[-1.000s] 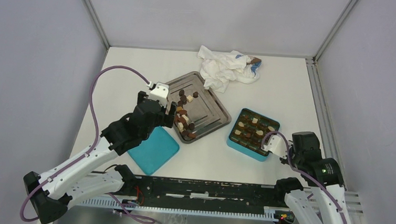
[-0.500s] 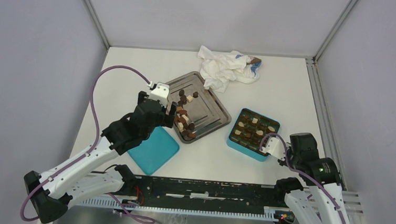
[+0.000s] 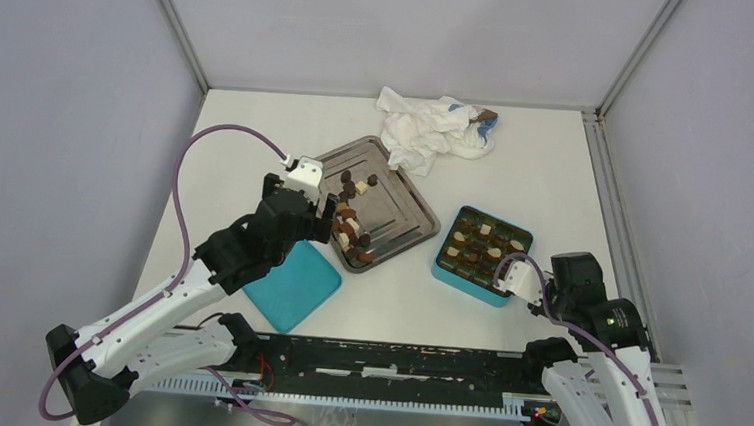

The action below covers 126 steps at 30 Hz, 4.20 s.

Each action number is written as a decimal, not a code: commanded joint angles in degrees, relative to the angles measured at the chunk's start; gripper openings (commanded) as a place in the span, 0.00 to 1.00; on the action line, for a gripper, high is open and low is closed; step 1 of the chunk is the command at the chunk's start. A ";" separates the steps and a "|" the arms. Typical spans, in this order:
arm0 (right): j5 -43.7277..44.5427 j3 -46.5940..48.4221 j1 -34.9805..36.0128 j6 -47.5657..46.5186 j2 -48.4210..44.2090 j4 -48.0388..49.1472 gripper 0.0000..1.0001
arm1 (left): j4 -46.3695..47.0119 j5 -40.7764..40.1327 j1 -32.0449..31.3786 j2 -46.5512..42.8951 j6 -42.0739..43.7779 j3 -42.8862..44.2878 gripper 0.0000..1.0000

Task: Pack the chocolate
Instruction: Place the fake chocolate in the packing box, then adjust the packing box at the center of the board.

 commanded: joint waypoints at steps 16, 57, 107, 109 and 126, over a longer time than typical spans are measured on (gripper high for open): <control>-2.81 6.33 -0.23 1.26 1.14 1.71 0.41 | 2.19 0.47 0.25 -0.12 2.60 0.25 0.94; -60.74 1.70 -26.17 38.28 29.12 60.77 0.37 | 27.27 25.54 -8.76 54.00 -21.50 22.80 0.58; -59.77 1.57 -27.37 37.94 29.91 60.00 0.38 | 54.49 -7.31 -23.20 41.66 -2.17 6.19 0.02; -59.85 1.57 -27.39 37.94 30.01 59.99 0.38 | 58.42 -11.02 -25.04 40.27 0.33 3.96 0.02; -60.19 1.50 -27.42 37.75 30.16 59.93 0.38 | 51.18 -14.08 -25.49 43.63 -7.22 8.29 0.02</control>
